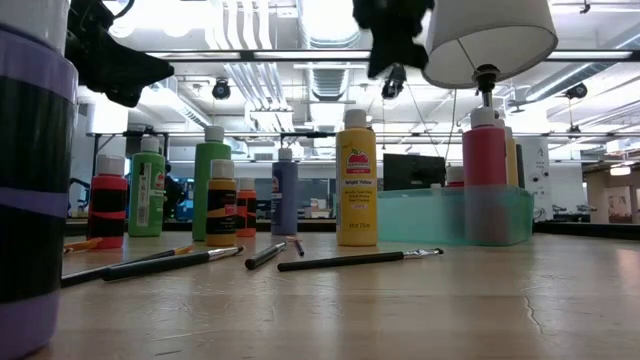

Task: Pick & Place Paint Supplies
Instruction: Put the big blue paint bottle into the green bin

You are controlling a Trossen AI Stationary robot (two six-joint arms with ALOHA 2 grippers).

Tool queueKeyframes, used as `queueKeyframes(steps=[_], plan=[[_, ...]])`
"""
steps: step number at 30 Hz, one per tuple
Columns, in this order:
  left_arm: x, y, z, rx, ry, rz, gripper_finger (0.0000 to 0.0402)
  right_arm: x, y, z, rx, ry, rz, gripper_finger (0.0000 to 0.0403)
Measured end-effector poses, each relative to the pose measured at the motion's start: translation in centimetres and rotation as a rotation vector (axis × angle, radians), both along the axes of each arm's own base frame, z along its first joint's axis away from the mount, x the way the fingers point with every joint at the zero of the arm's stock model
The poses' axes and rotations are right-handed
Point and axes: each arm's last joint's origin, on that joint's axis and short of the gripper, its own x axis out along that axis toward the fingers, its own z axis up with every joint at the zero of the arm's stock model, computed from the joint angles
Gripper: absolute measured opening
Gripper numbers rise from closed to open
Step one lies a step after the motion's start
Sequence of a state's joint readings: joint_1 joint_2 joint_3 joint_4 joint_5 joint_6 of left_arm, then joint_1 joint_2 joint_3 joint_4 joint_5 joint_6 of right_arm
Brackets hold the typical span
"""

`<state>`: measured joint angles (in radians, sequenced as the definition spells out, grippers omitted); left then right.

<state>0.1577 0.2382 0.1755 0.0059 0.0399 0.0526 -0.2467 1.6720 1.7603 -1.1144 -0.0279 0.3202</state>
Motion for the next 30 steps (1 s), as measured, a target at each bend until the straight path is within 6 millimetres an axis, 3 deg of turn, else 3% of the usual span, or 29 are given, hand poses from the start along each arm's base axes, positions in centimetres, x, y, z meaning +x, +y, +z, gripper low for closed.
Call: queueKeyframes(steps=[6,13,20,30], plan=[[0.0,0.0,0.0,0.0,0.0,0.0,0.0076,-0.1,4.1,2.7,-0.178,-0.153,0.024,0.0008],[0.0,0.0,0.0,0.0,0.0,0.0,0.0076,-0.3,7.8,4.0,-0.295,-0.231,0.062,0.0008],[0.0,0.0,0.0,0.0,0.0,0.0,0.0076,-0.1,9.0,4.0,-0.273,-0.256,0.063,0.0008],[0.0,0.0,0.0,0.0,0.0,0.0,0.0076,1.3,9.0,4.2,-0.293,-0.35,0.074,0.0008]])
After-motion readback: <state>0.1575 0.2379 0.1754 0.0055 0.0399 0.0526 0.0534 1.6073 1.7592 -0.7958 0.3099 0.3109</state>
